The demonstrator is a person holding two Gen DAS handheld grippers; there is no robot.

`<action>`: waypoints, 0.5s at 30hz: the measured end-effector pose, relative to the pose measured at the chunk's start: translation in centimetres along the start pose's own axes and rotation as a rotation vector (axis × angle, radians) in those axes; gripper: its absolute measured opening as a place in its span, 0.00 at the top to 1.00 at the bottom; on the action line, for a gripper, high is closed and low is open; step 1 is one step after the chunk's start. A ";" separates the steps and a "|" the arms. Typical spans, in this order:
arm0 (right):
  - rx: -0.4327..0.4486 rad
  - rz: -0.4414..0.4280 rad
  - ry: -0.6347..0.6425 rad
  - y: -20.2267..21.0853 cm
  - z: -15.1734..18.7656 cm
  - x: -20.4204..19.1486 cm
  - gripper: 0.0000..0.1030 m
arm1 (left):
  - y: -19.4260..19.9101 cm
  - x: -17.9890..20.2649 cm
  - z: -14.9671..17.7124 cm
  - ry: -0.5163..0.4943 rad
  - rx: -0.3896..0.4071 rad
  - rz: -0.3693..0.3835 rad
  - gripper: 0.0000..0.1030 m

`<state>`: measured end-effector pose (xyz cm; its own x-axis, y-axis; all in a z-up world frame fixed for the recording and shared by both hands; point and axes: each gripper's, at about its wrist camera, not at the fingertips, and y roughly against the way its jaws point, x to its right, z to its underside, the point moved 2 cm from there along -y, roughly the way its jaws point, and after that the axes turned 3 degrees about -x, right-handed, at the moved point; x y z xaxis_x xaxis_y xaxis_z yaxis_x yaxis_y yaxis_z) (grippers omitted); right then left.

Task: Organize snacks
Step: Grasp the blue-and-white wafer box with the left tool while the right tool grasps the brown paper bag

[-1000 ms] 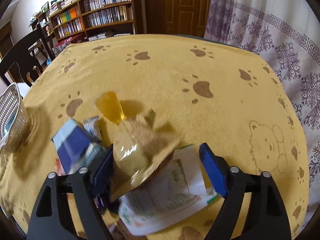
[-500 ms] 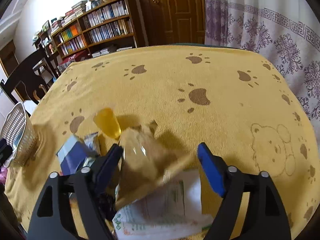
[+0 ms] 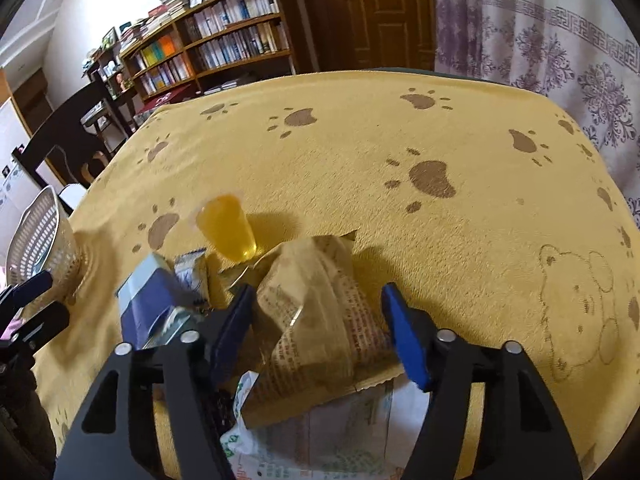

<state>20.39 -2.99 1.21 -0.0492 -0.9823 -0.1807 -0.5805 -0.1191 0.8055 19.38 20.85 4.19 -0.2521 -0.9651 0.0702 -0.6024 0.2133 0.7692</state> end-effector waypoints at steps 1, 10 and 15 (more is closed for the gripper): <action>0.001 -0.003 0.005 0.1 0.1 -0.1 0.41 | -0.2 -0.2 0.0 0.009 -0.005 -0.003 0.03; 0.041 -0.009 0.150 2.0 1.3 -4.0 0.47 | 0.1 -1.6 -0.3 0.062 -0.005 0.005 0.03; 0.058 -0.045 0.244 3.5 2.8 -7.0 0.48 | 0.3 -1.6 -0.2 0.068 -0.001 0.003 0.03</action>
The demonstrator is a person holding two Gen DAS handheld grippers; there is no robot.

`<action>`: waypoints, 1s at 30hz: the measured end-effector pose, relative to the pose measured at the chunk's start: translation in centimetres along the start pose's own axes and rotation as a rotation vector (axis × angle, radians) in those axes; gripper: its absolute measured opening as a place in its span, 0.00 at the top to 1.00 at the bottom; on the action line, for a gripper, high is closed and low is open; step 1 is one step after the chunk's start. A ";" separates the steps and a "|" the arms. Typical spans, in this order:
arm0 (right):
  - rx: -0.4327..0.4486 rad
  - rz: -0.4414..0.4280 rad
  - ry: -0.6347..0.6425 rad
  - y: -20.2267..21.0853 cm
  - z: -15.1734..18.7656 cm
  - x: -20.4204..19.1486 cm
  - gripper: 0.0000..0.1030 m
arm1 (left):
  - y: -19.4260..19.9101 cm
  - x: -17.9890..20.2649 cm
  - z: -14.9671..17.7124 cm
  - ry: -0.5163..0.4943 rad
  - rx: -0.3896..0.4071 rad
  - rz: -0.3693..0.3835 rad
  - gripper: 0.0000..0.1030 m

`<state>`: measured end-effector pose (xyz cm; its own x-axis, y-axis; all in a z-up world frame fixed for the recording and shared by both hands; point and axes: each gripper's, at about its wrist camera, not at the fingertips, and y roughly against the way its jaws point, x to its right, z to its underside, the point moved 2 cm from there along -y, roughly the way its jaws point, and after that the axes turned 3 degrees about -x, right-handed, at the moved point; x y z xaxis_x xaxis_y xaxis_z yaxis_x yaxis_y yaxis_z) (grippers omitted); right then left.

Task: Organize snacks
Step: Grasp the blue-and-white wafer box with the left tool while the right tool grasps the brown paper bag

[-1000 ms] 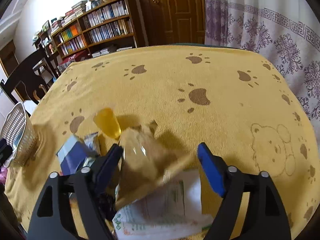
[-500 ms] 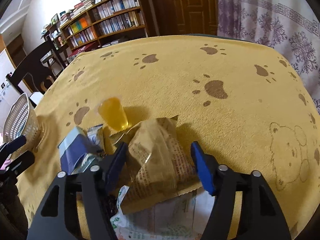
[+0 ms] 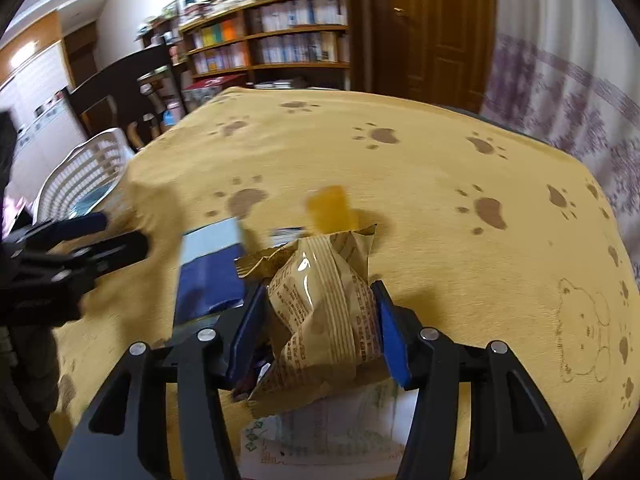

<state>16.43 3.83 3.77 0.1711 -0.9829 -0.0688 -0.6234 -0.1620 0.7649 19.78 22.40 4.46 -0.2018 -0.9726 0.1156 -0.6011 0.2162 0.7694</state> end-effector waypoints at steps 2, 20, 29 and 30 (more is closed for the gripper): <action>0.006 -0.005 0.027 0.5 0.4 -0.8 0.48 | 0.1 0.1 0.0 0.004 0.002 -0.001 0.03; 0.103 -0.088 -0.130 4.9 3.7 2.4 0.48 | -3.5 4.6 0.8 -0.016 -0.105 -0.007 0.03; 0.140 -0.086 -0.241 5.0 4.1 5.5 0.48 | -5.3 4.8 1.5 -0.008 -0.136 0.003 0.34; 0.147 -0.087 -0.247 5.2 4.1 5.7 0.48 | -5.3 4.7 1.5 -0.007 -0.133 0.007 0.39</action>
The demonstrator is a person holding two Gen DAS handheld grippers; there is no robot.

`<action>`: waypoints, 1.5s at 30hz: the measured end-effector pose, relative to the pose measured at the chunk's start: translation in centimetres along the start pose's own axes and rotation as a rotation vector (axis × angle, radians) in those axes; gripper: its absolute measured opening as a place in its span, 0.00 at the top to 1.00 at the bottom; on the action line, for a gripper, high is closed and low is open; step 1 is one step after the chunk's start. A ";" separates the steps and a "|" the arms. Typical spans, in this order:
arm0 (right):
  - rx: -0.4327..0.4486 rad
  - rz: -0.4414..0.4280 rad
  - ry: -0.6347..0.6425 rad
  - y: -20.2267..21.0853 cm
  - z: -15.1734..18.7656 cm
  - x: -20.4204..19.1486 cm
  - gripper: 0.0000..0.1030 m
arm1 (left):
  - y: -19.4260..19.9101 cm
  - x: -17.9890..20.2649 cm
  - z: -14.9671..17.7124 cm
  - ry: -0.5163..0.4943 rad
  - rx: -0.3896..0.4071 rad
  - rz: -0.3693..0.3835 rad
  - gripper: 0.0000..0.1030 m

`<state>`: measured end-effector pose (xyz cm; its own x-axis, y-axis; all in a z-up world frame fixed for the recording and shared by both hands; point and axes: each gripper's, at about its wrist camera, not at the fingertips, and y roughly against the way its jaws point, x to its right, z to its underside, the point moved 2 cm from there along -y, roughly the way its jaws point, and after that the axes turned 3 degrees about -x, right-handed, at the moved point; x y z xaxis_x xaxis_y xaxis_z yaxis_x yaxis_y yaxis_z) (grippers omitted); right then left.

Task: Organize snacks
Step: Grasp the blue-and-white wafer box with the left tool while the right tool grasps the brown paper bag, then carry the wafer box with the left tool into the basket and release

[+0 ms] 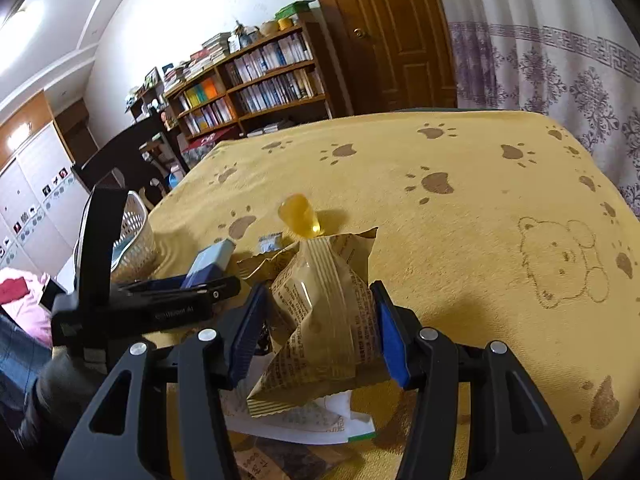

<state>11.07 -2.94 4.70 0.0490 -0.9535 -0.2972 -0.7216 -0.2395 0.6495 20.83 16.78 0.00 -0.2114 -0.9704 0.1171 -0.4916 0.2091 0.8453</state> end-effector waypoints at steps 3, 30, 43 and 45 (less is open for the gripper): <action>0.010 0.004 -0.004 0.1 -0.1 0.1 0.48 | 0.4 -0.7 0.1 0.013 0.006 0.030 0.49; -0.004 0.008 -0.017 -0.7 0.7 0.1 0.48 | 12.2 -6.0 -1.5 0.061 0.316 -0.051 0.50; -0.018 0.011 -0.012 -1.4 1.2 -0.2 0.48 | 14.3 -14.9 -2.9 0.189 0.385 -0.184 0.50; -0.020 0.012 -0.012 -1.4 1.3 -0.3 0.48 | 14.2 -16.1 -3.1 0.209 0.386 -0.204 0.50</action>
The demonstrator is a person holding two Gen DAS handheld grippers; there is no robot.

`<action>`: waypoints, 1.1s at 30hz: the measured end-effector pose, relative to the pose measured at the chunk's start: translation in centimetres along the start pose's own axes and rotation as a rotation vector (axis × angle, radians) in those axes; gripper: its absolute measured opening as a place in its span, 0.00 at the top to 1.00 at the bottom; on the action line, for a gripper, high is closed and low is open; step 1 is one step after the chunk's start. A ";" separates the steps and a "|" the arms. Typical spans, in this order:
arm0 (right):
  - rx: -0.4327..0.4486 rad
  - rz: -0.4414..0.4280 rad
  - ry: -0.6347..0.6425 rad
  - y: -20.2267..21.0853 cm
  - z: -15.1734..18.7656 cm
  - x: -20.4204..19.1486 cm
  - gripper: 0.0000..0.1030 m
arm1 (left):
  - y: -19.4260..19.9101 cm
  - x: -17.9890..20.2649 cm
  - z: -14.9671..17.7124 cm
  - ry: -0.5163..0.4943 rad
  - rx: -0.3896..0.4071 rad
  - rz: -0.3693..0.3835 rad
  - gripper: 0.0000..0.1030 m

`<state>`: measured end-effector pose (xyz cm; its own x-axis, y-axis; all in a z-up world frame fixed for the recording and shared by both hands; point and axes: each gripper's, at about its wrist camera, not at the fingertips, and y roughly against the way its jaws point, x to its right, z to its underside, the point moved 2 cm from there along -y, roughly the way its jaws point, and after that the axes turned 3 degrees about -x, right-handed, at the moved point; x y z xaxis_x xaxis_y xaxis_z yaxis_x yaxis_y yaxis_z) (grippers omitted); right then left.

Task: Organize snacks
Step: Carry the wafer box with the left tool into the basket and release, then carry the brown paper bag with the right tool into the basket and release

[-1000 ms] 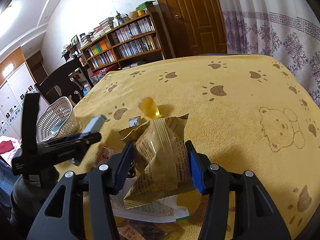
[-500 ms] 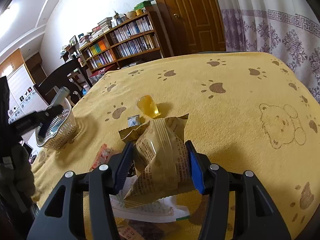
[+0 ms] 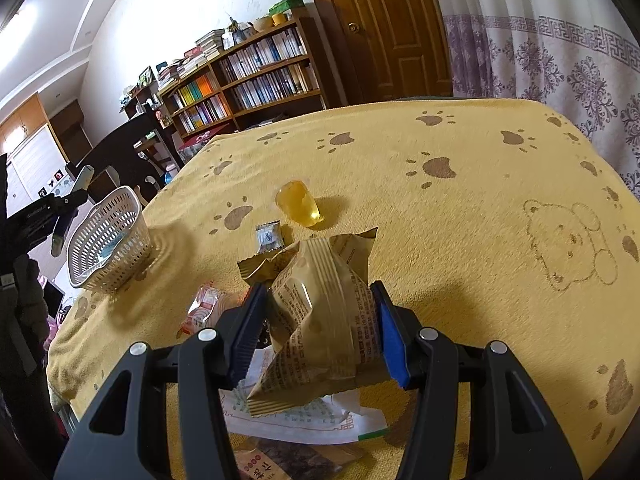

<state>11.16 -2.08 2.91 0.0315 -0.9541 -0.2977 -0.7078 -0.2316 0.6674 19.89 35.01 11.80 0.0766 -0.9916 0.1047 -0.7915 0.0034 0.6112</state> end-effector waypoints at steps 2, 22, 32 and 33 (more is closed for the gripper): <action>-0.001 0.001 0.000 0.0 0.0 -0.1 0.48 | -0.5 -0.9 -0.2 0.020 -0.004 -0.014 0.50; 0.026 -0.027 0.032 1.2 -2.1 -3.2 0.48 | 0.5 -5.0 -1.1 0.092 0.084 -0.102 0.24; 0.029 -0.127 0.187 0.3 -5.7 -12.2 0.48 | 3.5 -6.8 -2.1 0.148 0.146 -0.083 0.17; 0.027 -0.137 0.199 0.1 -5.9 -13.0 0.48 | 3.9 -7.1 -2.1 0.157 0.154 -0.083 0.16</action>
<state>14.84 9.21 10.91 0.2649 -0.9334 -0.2418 -0.7056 -0.3586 0.6111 17.53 42.36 15.10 0.2294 -0.9551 0.1873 -0.8608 -0.1093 0.4970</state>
